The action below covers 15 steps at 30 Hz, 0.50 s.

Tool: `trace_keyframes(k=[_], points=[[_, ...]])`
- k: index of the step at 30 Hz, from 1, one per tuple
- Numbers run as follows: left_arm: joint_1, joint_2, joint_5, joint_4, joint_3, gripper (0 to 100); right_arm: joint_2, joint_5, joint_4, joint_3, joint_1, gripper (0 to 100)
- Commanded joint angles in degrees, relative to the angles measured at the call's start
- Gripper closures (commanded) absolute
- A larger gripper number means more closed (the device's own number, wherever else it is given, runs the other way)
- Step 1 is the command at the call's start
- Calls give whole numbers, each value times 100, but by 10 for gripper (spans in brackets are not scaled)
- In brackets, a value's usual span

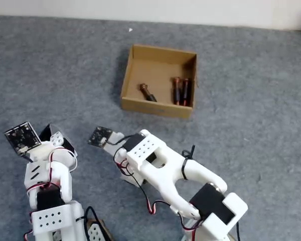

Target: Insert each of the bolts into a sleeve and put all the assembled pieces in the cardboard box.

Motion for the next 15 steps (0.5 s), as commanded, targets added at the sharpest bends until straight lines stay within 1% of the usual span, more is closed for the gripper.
trace_keyframes(k=[1,3,7,11,12,15], points=[[-57,-57,-44,-176,40,993,-567,-62,453,-567,57,993],[-57,-57,-44,-176,40,993,-1042,-123,699,-620,251,993],[-57,-57,-44,-176,4,993,-2264,-545,1086,-611,813,993],[-40,-57,-97,-141,-110,993,-3178,-844,1499,-602,1402,993],[-40,-57,-290,-141,-110,993,-3363,-914,1552,-549,1587,993],[-31,-57,-1213,-141,-66,992,-3864,-1029,1534,-180,2141,993]])
